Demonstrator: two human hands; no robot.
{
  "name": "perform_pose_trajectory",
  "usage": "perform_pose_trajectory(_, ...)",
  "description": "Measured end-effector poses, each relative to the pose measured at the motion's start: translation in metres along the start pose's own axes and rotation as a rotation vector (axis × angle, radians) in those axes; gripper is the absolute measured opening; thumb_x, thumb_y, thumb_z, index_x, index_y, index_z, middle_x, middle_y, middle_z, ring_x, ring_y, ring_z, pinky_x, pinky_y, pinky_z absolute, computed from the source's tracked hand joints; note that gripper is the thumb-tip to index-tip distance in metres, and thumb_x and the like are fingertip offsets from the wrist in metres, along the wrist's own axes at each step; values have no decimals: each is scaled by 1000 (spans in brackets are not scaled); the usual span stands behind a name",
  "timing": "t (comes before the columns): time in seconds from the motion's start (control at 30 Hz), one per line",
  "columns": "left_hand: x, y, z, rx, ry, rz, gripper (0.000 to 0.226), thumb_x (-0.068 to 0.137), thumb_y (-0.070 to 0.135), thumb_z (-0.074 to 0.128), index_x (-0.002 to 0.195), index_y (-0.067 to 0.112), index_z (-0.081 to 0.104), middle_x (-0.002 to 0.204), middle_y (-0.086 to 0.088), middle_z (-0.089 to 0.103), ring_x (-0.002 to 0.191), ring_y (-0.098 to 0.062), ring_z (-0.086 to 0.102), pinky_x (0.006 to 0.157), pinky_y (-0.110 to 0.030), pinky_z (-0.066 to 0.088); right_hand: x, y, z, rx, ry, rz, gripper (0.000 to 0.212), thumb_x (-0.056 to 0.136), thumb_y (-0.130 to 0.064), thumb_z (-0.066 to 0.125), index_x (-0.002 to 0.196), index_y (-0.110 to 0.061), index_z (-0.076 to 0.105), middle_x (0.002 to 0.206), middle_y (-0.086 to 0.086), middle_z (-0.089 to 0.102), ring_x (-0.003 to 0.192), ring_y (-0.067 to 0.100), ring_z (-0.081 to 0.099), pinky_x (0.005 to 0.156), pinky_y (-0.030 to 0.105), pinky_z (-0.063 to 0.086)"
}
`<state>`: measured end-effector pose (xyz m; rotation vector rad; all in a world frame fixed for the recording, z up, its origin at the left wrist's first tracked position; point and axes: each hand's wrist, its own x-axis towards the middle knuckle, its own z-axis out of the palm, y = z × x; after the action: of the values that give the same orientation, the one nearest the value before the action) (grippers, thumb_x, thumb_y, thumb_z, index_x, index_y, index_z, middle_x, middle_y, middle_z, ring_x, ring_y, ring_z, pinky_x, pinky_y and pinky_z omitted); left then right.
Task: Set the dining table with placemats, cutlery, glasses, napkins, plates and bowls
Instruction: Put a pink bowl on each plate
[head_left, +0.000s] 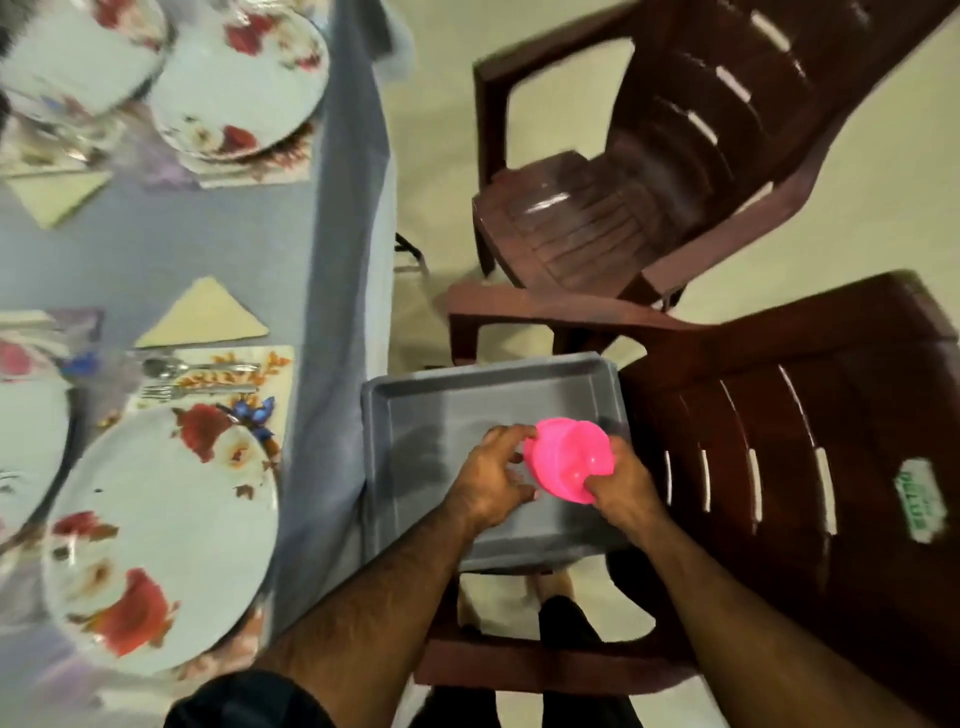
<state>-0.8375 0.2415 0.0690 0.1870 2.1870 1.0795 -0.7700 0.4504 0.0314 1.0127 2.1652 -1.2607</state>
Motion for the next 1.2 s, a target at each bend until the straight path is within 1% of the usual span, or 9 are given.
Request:
perform_pose_trajectory(0.1, -30, 20, -29, 25, 69, 20, 81, 63, 2, 93, 132, 30, 62, 126, 4, 57, 77, -12, 69, 70, -36, 65, 13, 6, 10, -17, -57, -74, 62, 66, -33, 78, 124, -37, 57, 113, -5, 71, 101, 26, 71, 85, 51, 62)
perform_pose_trajectory(0.23, -59, 23, -46, -41, 145, -53, 80, 67, 0, 93, 133, 26, 56, 118, 2, 61, 76, -12, 68, 66, -27, 62, -48, -75, -6, -89, -110, -159, 50, 84, -22, 78, 131, -24, 61, 119, -2, 67, 111, 29, 66, 92, 38, 54)
perform_pose_trajectory(0.4, -49, -34, -13, -51, 179, -144, 97, 65, 2, 95, 150, 16, 51, 139, -1, 50, 88, -18, 73, 76, -36, 65, -30, -61, 22, -177, -163, -124, 50, 85, -17, 77, 132, -19, 61, 123, 6, 67, 114, 32, 65, 90, 38, 52)
perform_pose_trajectory(0.53, -22, -92, 31, -37, 126, -189, 84, 63, 6, 89, 142, 17, 61, 129, -10, 55, 90, -22, 67, 85, -12, 52, 5, -20, 58, -214, -125, -92, 45, 88, -6, 68, 132, -12, 62, 127, 16, 68, 118, 36, 65, 97, 39, 50)
perform_pose_trajectory(0.63, -3, -128, 52, -63, 60, -235, 95, 57, 10, 92, 145, 17, 57, 133, -12, 50, 109, -28, 65, 100, -24, 51, 28, 12, 83, -242, -152, -31, 58, 83, -2, 69, 139, -13, 57, 129, 19, 66, 118, 38, 64, 97, 39, 49)
perform_pose_trajectory(0.77, 12, -151, 62, -154, -52, -269, 99, 46, 23, 90, 132, 45, 45, 133, -3, 61, 115, -27, 68, 96, -43, 60, 44, 26, 100, -174, -112, 47, 46, 86, -15, 74, 131, -12, 64, 123, 15, 70, 109, 35, 67, 87, 34, 50)
perform_pose_trajectory(0.83, 12, -147, 60, -165, -59, -259, 90, 55, 11, 90, 127, 37, 44, 125, -3, 64, 103, -27, 71, 88, -46, 62, 45, 23, 98, -109, -104, 108, 35, 88, -10, 70, 122, -10, 69, 116, 15, 72, 95, 30, 66, 80, 33, 51)
perform_pose_trajectory(1.03, -31, -94, 0, -80, 64, -160, 102, 56, 12, 101, 143, 30, 50, 131, -3, 56, 90, -16, 67, 75, -23, 62, 6, -46, 57, -133, -241, 10, 41, 79, 2, 74, 113, -19, 65, 101, 7, 68, 78, 21, 65, 43, 25, 51)
perform_pose_trajectory(1.2, -116, -30, -89, 23, 251, -90, 115, 49, 37, 101, 149, 32, 44, 139, 3, 54, 121, -18, 60, 100, -31, 52, -69, -158, 38, -200, -393, -219, 37, 73, -1, 80, 104, -17, 65, 93, 14, 70, 67, 30, 69, 40, 29, 52)
